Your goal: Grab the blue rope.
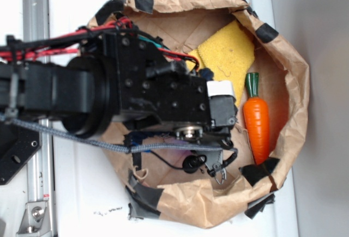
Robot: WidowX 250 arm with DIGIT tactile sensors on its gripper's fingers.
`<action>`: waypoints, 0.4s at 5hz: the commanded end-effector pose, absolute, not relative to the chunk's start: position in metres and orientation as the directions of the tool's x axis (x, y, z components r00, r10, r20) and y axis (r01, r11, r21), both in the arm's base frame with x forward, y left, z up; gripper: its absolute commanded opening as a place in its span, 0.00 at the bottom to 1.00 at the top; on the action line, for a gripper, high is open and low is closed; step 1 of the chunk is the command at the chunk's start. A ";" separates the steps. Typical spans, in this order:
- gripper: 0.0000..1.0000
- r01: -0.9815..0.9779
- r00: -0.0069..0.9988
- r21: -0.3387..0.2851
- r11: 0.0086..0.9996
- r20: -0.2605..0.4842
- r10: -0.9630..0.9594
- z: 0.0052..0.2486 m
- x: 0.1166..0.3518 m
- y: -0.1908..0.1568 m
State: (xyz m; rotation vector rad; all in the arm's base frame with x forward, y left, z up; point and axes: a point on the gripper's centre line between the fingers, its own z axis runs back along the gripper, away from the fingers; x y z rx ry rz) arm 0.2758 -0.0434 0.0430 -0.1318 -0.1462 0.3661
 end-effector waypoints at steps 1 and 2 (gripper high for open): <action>0.00 -0.285 0.887 -0.203 0.937 0.314 0.338 0.097 0.286 -0.024; 0.00 -0.328 0.858 -0.215 0.920 0.340 0.385 0.123 0.278 -0.009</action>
